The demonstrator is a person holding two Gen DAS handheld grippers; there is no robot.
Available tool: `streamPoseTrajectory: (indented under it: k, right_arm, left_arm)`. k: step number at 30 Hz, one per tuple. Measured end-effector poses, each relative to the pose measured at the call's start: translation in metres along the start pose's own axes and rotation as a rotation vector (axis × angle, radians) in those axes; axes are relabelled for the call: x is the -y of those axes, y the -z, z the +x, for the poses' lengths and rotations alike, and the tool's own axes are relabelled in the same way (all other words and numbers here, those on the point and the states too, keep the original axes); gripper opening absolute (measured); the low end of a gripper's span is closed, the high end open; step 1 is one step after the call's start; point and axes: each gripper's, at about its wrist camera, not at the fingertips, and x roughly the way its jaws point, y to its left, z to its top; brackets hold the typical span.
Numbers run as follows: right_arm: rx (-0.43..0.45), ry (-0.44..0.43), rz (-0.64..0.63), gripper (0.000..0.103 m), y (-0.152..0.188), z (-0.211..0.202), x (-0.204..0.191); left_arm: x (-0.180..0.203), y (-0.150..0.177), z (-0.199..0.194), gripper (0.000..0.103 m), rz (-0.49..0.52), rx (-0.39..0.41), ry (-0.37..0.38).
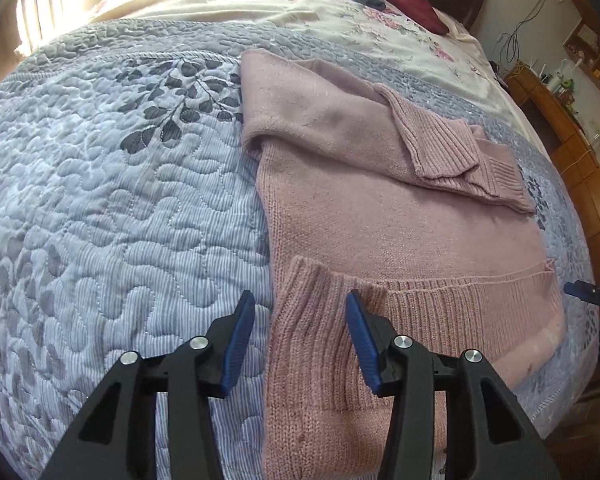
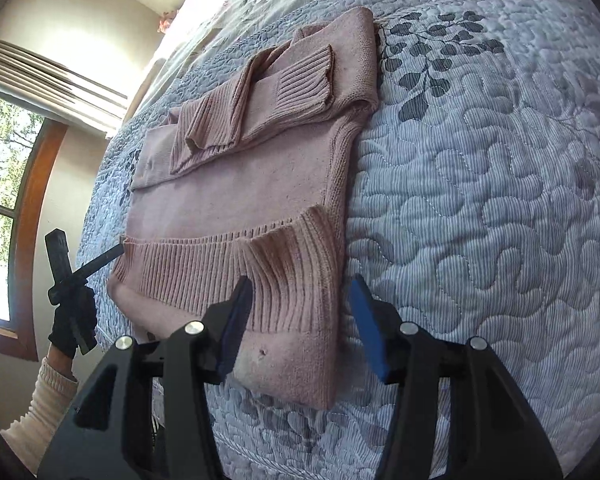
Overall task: Fold small clothes
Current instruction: 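Grasp the ribbed hem corners with the left gripper while the right gripper grasps too, then lift the hem with both grippers and fold it up over the collar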
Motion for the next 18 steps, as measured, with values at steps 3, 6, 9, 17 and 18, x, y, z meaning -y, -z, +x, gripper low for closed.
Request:
streamPoseTrajectory:
  k: [3, 6, 9, 17, 18]
  right_arm:
    - [-0.008, 0.033, -0.057, 0.052, -0.005, 0.008, -0.012]
    - [-0.025, 0.097, -0.140, 0.053, -0.011, 0.018, -0.024]
    - [-0.045, 0.169, -0.208, 0.053, -0.015, 0.032, -0.034]
    - [-0.065, 0.226, -0.342, 0.012, -0.013, 0.049, -0.049]
    - [-0.063, 0.216, -0.355, 0.009, -0.013, 0.049, -0.053]
  left_arm:
    - [0.010, 0.000, 0.003, 0.034, 0.050, -0.001, 0.001]
    - [0.020, 0.000, 0.001, 0.016, 0.092, -0.004, 0.001]
    - [0.025, 0.002, -0.006, 0.015, 0.116, 0.016, 0.015]
    - [0.032, 0.010, -0.019, 0.013, 0.166, 0.062, -0.016]
    - [0.034, 0.011, -0.020, 0.013, 0.178, 0.063, -0.011]
